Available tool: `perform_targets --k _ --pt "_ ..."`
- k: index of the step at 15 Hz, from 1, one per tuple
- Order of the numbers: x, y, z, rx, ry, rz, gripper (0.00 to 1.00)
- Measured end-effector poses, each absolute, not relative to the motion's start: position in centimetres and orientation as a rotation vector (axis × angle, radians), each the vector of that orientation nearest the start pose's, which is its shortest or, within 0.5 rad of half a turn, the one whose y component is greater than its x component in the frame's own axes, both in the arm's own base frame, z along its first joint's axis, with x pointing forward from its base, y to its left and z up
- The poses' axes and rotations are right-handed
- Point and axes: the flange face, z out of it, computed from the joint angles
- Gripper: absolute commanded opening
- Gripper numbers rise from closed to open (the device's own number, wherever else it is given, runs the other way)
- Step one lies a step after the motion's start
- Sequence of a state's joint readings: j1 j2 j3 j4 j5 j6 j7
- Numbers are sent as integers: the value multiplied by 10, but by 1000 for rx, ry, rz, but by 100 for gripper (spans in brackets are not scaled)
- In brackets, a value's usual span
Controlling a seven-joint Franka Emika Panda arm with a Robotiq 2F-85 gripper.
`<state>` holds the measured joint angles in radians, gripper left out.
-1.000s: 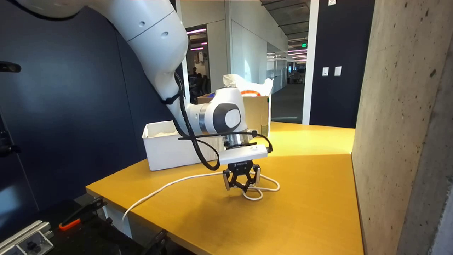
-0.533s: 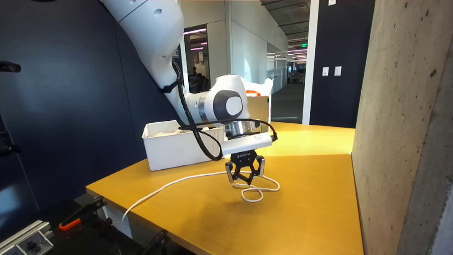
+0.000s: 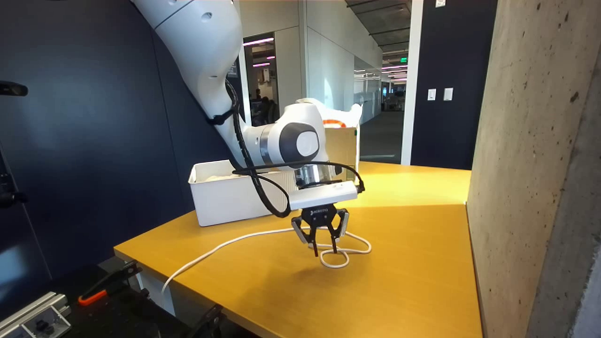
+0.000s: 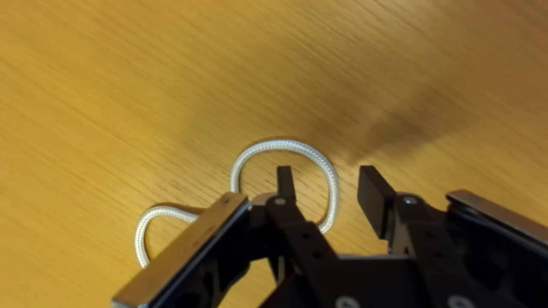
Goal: Straighten the shoelace
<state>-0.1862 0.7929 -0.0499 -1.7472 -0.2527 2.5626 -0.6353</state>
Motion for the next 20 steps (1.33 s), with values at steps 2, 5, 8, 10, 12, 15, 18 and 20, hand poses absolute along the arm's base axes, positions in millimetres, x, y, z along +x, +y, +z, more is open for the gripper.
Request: perform_targets --k 2,5,8,10,12,15,18,20 --pt "638 -148 118 -3143 -1016 105 92" --pt "636 -146 113 -3135 -1021 115 100" --pt "636 -143 110 -3123 -1036 119 100" --pt "638 -141 107 -3114 -1053 116 100" --pt "642 -138 104 -3104 -1075 109 100" --pt "648 -135 99 -3092 -1101 96 100" --pt "654 -136 92 -3075 -1121 83 100" --pt "657 -137 85 -3062 -1136 78 100"
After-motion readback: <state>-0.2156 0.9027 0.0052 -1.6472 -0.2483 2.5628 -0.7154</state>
